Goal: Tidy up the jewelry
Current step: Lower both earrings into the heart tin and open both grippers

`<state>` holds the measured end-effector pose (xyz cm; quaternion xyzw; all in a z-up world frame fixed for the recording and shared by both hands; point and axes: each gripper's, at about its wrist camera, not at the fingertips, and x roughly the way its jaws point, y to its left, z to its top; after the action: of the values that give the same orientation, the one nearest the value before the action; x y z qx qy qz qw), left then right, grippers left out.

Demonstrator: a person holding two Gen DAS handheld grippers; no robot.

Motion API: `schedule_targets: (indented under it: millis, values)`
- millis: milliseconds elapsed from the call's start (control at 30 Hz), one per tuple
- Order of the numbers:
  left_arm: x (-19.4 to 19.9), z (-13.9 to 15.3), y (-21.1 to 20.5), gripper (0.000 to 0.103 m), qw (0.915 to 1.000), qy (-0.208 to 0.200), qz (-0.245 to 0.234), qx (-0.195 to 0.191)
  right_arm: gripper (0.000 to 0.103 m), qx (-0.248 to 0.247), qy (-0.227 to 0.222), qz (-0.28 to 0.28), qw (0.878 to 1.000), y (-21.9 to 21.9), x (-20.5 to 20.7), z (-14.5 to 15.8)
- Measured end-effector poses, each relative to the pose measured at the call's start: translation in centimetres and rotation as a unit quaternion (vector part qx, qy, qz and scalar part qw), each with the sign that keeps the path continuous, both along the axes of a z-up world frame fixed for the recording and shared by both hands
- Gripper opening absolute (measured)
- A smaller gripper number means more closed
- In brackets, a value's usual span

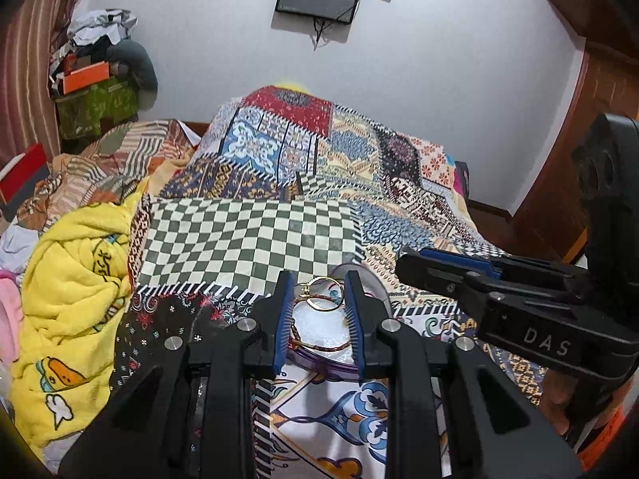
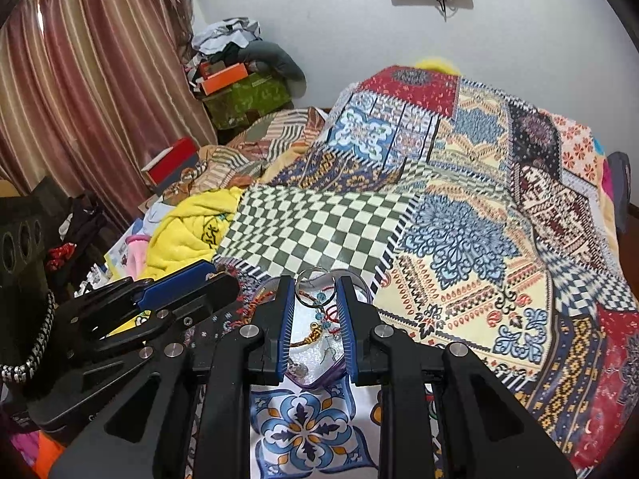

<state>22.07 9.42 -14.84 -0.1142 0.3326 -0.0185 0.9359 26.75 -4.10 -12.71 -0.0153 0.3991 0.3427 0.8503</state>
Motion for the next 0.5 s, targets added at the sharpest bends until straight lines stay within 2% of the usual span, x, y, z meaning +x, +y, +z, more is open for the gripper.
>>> schedule_targets:
  millis: [167,500]
  values:
    - [1.2,-1.5,0.4,0.025,0.9996,0.019,-0.005,-0.018,0.019,-0.019,0.020,0.005,1.000,0.5,1.1,-1.7]
    - [2.1,-3.0,0.2,0.025,0.9990,0.037,-0.014,-0.022,0.020,-0.030,0.044,0.013,0.998,0.9,2.2,-3.6]
